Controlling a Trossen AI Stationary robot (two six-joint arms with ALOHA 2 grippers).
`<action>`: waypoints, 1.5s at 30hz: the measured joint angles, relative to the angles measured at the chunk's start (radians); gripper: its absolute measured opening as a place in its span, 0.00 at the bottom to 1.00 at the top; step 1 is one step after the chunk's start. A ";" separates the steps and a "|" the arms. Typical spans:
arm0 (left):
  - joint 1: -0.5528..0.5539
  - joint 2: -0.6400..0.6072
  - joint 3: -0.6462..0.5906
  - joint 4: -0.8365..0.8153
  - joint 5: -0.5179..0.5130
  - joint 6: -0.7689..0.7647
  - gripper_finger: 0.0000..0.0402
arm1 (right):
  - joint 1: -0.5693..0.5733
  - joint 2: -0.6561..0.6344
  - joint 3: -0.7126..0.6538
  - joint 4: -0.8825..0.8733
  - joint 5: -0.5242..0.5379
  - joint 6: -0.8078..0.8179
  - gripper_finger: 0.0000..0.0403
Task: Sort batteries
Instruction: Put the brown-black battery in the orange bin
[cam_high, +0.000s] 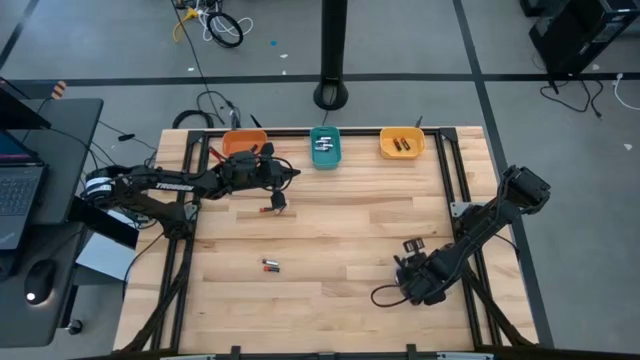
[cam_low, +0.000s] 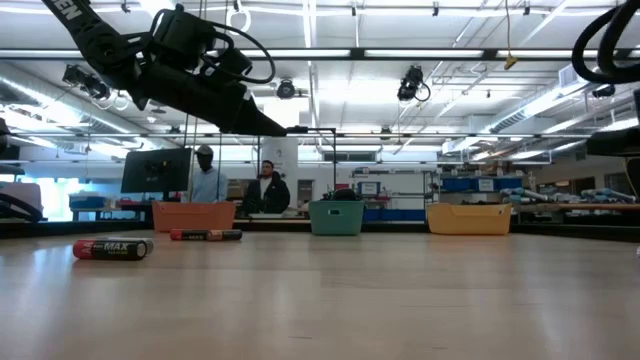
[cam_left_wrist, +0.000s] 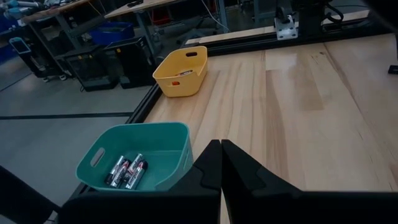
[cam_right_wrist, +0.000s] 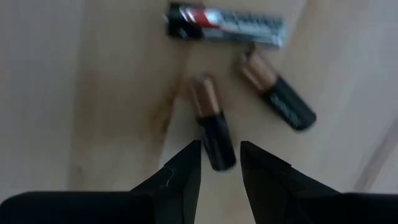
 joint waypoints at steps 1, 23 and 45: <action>0.000 0.000 0.000 0.000 0.000 0.000 0.02 | 0.000 0.000 -0.003 -0.009 0.000 0.017 0.31; 0.000 0.000 0.000 -0.002 0.020 -0.044 0.02 | 0.000 -0.004 -0.041 0.055 -0.028 0.091 0.17; 0.000 0.000 0.000 0.040 0.142 -0.095 0.02 | 0.001 -0.031 0.107 -0.017 -0.042 0.255 0.14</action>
